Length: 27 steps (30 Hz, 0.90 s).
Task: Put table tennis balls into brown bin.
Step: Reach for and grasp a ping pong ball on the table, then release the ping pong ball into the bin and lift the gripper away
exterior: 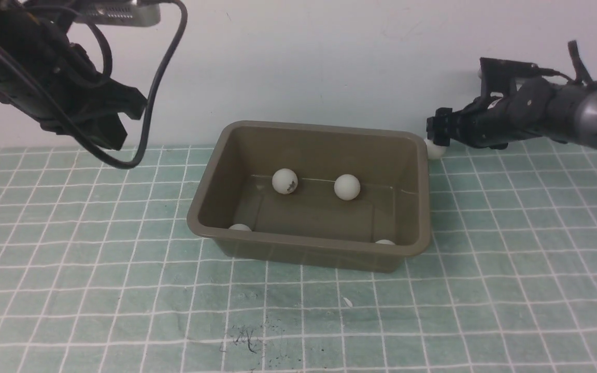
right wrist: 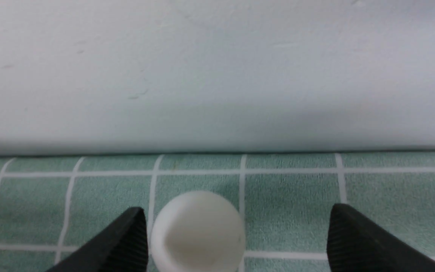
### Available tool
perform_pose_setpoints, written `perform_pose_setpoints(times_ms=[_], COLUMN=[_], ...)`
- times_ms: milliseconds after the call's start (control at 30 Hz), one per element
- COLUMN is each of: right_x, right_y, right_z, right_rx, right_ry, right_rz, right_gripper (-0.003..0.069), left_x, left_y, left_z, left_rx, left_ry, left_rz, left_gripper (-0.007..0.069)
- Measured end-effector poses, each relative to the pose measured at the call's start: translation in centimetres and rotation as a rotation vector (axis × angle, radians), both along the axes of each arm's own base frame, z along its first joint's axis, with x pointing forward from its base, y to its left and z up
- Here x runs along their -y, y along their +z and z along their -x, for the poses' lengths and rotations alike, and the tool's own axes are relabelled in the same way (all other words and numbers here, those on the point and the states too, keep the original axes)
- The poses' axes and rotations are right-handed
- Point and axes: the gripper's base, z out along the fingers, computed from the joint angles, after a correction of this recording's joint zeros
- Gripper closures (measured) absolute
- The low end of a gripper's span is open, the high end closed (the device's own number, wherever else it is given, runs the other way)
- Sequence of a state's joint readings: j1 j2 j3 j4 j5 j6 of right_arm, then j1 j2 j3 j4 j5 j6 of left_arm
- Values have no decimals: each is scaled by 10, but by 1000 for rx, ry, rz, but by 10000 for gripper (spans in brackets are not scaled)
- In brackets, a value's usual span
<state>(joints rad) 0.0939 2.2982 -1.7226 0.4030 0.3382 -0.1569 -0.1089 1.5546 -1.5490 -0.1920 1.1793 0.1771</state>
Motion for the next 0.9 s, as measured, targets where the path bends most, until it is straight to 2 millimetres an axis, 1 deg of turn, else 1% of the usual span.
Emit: perform_pose_setpoints(times_ms=[33,67,133,300,367,400,433,467,500,533,633,667,767,800,867,900], right_x=[-1,-1,-3,-7,-8,-9,-10,-10,-11,-12,-11,-9,0,2,5,5], right_y=[-5,-6,-12,-17,-18,-19,-22,-23,-23,-24,-16,-11,23,43,99,112], right_z=[-2,-2,-5,-10,-12,-13,-15,-15,-16,-16,-14,-11,4,11,32,38], right_rx=[-5,-5,-23,-41,-44,-44,-51,-54,-63,-75,-139,-177,-265,-273,-274,-276], right_ry=[-2,-2,8,30,31,25,17,17,20,33,97,128,191,209,234,239], right_rz=[-11,-12,-22,-53,-64,-80,-103,-106,-121,-120,-112,-107,-104,-100,-93,-96], right_gripper=[87,87,90,90,95,113,174,184,267,320,299,299,299,299,299,299], left_x=[-1,-1,-2,-3,-4,-4,-4,-4,-4,-4,-4,-4,-4,-5,-5,-5], left_y=[10,10,21,35,38,38,39,39,38,38,38,38,39,40,44,45], left_z=[9,9,19,33,35,37,38,38,39,39,40,40,42,43,47,48], left_rx=[24,22,49,93,99,98,92,92,84,83,76,73,68,72,86,90], left_ry=[-2,-2,-4,-2,-2,-3,-5,-5,-6,-7,-8,-9,-10,-10,-10,-10], left_rz=[2,2,5,11,12,11,10,10,9,9,8,8,6,4,5,6], left_gripper=[629,629,629,629,629,629,629,629,629,629,629,629,629,629,629,629])
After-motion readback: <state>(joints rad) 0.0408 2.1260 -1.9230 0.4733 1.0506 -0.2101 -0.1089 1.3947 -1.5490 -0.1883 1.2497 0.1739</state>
